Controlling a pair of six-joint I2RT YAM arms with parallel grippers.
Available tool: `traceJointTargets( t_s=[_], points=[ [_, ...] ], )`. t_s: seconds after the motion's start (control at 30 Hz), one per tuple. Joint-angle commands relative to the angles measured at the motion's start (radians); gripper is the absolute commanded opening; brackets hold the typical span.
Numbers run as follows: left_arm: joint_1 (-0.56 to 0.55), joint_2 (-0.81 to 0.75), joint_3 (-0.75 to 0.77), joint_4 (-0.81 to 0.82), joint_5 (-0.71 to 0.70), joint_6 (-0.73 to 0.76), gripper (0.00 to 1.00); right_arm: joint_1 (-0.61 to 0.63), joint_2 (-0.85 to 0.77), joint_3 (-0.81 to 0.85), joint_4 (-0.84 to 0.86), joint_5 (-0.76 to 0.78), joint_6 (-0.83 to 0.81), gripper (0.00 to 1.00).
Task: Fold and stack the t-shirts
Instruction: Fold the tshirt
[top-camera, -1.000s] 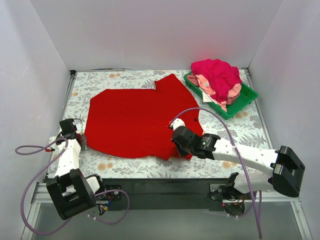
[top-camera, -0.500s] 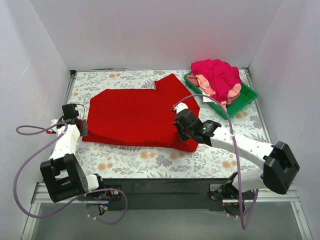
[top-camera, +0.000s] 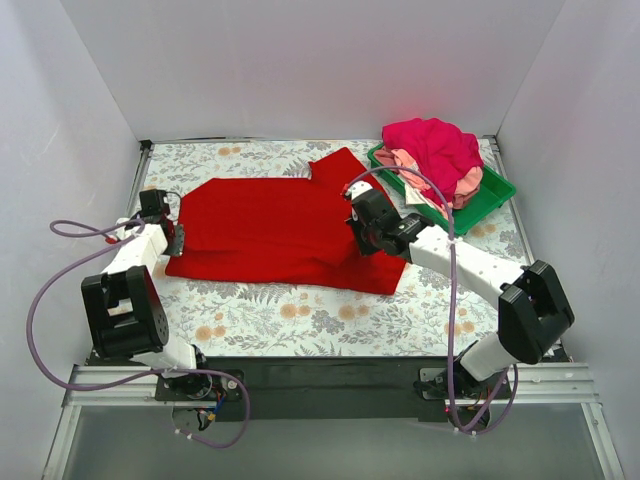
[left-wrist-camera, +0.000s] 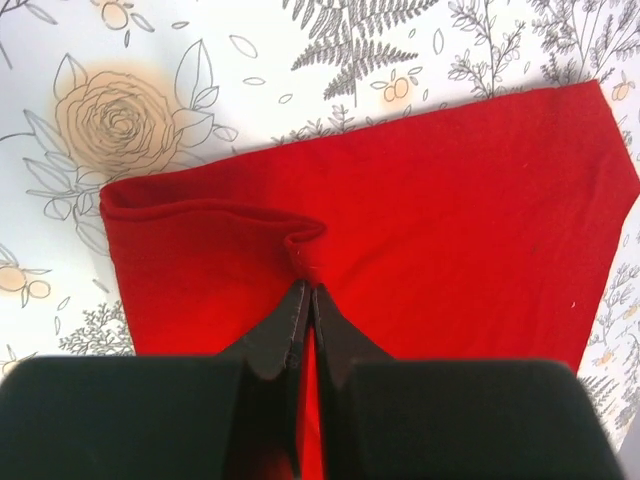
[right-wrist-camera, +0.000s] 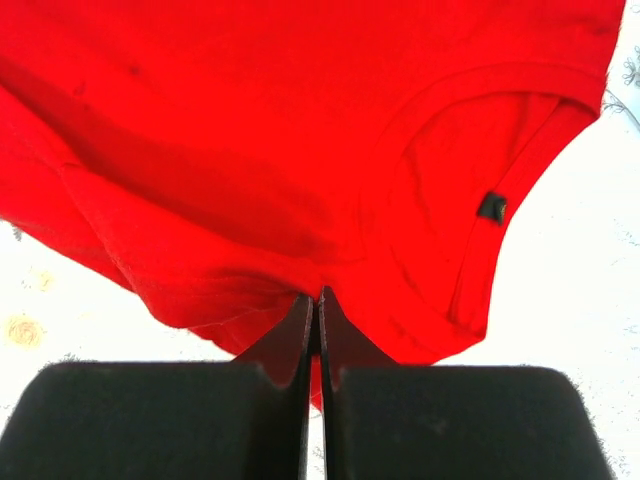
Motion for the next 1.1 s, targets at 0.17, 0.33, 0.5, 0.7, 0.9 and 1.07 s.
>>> traceJointTargets(
  t_s=[0.17,0.33,0.5,0.7,0.9,1.07],
  points=[
    [-0.001,0.039,0.077,0.037,-0.087,0.006,0.00,-0.069,0.066,0.113,0.012,-0.033,-0.055,0.01],
    [-0.007,0.102,0.123,0.068,-0.064,0.049,0.00,-0.097,0.099,0.136,0.006,-0.053,-0.077,0.01],
    [-0.027,0.149,0.149,0.105,-0.046,0.070,0.00,-0.112,0.147,0.171,0.005,-0.073,-0.087,0.01],
    [-0.042,0.230,0.208,0.133,-0.066,0.090,0.00,-0.155,0.240,0.254,-0.005,-0.091,-0.089,0.01],
    [-0.042,0.289,0.304,0.051,-0.083,0.104,0.37,-0.198,0.365,0.376,-0.057,-0.088,-0.113,0.15],
    [-0.042,0.194,0.320,0.008,-0.101,0.087,0.88,-0.229,0.416,0.505,-0.123,-0.022,-0.138,0.58]
  ],
)
